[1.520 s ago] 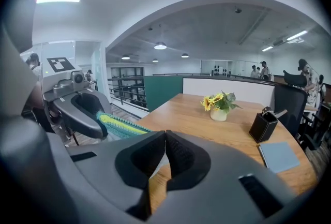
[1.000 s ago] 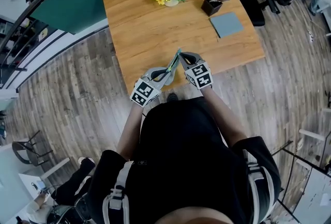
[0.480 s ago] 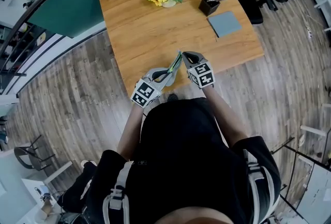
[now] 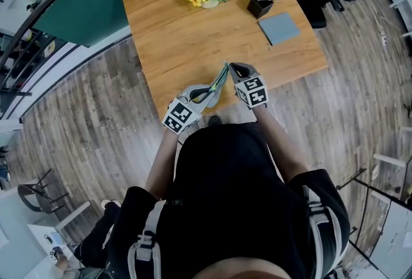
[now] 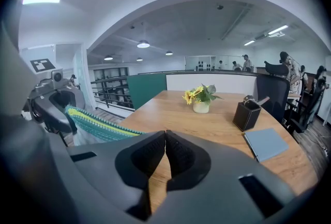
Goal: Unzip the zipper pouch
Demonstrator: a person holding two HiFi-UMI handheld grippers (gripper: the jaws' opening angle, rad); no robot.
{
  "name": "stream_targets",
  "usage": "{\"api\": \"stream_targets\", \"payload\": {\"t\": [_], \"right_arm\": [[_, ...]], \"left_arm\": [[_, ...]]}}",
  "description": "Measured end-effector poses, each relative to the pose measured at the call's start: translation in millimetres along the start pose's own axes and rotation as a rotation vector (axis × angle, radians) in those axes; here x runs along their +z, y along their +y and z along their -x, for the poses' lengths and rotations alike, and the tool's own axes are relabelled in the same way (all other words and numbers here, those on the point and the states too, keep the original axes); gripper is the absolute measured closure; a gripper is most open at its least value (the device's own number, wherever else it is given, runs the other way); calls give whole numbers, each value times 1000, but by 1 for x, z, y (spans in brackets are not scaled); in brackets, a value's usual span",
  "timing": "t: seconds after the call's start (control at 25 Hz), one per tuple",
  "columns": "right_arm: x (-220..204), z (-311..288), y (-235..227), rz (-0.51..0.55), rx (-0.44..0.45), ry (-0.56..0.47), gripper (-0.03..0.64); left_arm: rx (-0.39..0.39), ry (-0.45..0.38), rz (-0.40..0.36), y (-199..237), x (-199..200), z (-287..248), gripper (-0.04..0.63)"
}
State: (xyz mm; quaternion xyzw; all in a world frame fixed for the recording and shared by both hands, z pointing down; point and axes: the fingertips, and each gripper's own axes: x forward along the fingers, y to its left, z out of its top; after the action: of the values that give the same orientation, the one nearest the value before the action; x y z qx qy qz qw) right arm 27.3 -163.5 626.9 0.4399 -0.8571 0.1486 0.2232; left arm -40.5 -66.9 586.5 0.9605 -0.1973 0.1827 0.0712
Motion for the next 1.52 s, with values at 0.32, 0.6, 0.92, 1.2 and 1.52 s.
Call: {"api": "stream_targets", "payload": {"t": [0.32, 0.6, 0.92, 1.2, 1.52], "right_arm": [[-3, -1, -11, 4, -14, 10, 609], [-6, -4, -17, 17, -10, 24, 609], [-8, -8, -24, 48, 13, 36, 607], [-12, -8, -35, 42, 26, 41, 597], [-22, -8, -48, 39, 60, 83, 552]], "left_arm": [[-3, -6, 10, -1, 1, 0, 565], [7, 4, 7, 0, 2, 0, 565], [17, 16, 2, -1, 4, -3, 565], [27, 22, -2, 0, 13, -11, 565], [68, 3, 25, 1, 24, -17, 565]]}}
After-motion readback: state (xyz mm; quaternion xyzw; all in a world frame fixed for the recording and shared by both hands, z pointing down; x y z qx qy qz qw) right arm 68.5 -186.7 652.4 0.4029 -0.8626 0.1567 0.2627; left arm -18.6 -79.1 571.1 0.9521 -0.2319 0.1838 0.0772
